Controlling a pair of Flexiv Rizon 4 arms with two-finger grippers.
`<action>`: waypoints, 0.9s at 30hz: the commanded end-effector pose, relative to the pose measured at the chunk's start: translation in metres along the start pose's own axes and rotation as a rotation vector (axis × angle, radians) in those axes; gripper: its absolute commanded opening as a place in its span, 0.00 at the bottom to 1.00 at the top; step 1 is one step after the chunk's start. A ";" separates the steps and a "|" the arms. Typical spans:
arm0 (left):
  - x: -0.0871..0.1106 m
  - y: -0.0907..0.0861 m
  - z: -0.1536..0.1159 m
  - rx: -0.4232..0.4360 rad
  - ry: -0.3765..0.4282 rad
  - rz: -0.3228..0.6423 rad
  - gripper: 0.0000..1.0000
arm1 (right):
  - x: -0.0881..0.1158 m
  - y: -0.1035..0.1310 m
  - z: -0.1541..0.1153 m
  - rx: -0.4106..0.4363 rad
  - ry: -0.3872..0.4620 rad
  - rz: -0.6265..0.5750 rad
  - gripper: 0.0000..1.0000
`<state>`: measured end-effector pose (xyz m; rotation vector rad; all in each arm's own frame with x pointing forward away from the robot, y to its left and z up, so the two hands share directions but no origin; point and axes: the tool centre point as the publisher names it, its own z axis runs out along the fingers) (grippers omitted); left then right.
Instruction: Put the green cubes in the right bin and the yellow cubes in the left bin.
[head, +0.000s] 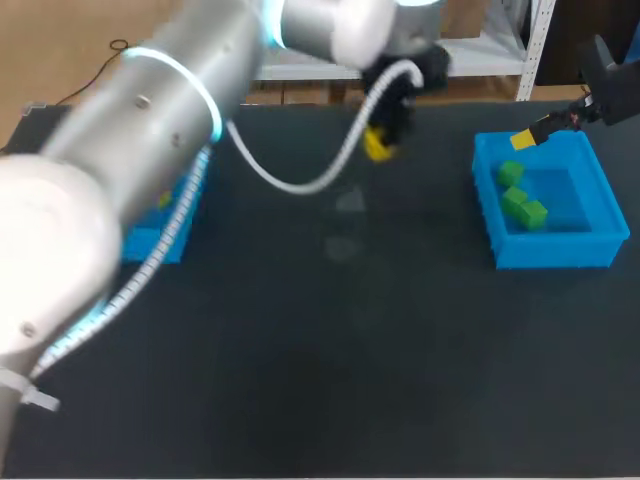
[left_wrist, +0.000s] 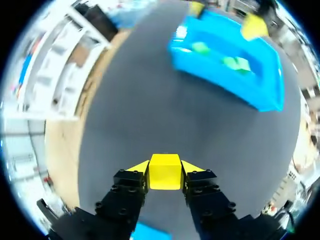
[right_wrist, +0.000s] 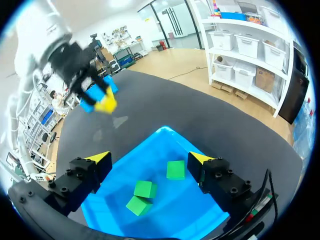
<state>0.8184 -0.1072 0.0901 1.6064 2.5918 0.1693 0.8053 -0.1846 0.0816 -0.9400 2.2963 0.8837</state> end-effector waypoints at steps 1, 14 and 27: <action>0.120 0.042 -0.038 -0.130 -0.172 -0.309 0.00 | 0.001 0.001 0.000 0.001 -0.002 -0.001 1.00; 0.304 0.101 -0.028 -0.209 -0.063 -0.762 0.00 | 0.001 0.001 0.000 0.001 -0.002 -0.001 1.00; 0.351 0.086 0.005 -0.125 -0.051 -0.876 0.47 | 0.001 0.001 0.000 0.001 -0.002 -0.001 1.00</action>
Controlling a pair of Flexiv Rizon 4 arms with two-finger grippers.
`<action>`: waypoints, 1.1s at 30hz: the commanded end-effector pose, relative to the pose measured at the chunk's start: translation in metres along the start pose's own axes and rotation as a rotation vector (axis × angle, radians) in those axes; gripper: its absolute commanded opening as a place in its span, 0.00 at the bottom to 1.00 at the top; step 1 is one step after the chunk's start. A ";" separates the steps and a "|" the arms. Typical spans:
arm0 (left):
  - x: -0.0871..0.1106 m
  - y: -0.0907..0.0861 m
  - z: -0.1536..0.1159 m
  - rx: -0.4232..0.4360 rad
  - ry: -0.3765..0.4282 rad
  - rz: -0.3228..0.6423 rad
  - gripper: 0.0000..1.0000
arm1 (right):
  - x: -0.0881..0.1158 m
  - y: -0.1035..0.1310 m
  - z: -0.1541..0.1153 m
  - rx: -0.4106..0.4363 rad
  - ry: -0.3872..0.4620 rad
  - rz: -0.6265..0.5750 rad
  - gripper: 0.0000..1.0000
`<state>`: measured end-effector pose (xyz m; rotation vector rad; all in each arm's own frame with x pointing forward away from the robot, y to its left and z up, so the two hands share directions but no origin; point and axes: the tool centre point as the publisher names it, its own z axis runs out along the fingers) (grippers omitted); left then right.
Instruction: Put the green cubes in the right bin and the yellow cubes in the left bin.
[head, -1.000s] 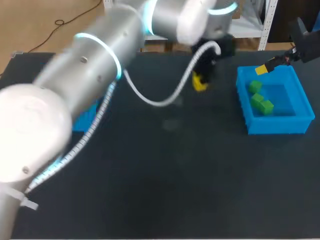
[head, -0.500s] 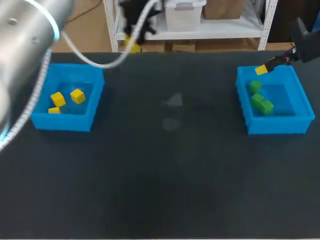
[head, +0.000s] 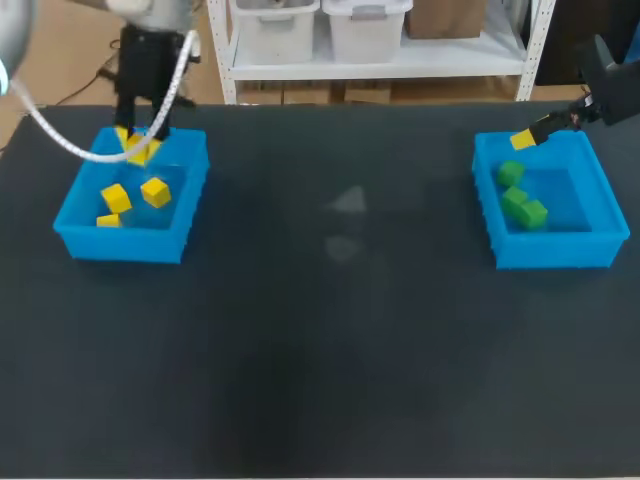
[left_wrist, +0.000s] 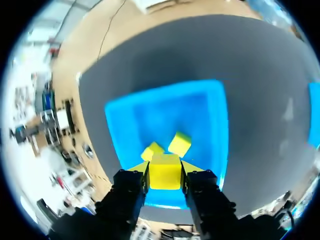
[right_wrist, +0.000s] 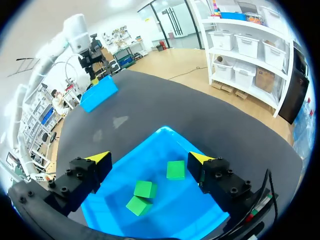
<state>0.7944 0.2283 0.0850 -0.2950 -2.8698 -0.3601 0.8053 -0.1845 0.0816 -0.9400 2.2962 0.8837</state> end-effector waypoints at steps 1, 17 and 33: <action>0.057 0.005 0.009 0.059 -0.483 -0.020 1.00 | 0.001 0.001 0.000 0.001 -0.002 -0.001 1.00; 0.028 -0.031 -0.046 0.156 -0.739 0.029 1.00 | 0.001 0.001 0.000 0.001 -0.002 -0.001 1.00; 0.023 -0.037 -0.051 0.203 -0.737 0.041 1.00 | 0.001 0.001 0.000 0.001 -0.002 -0.001 1.00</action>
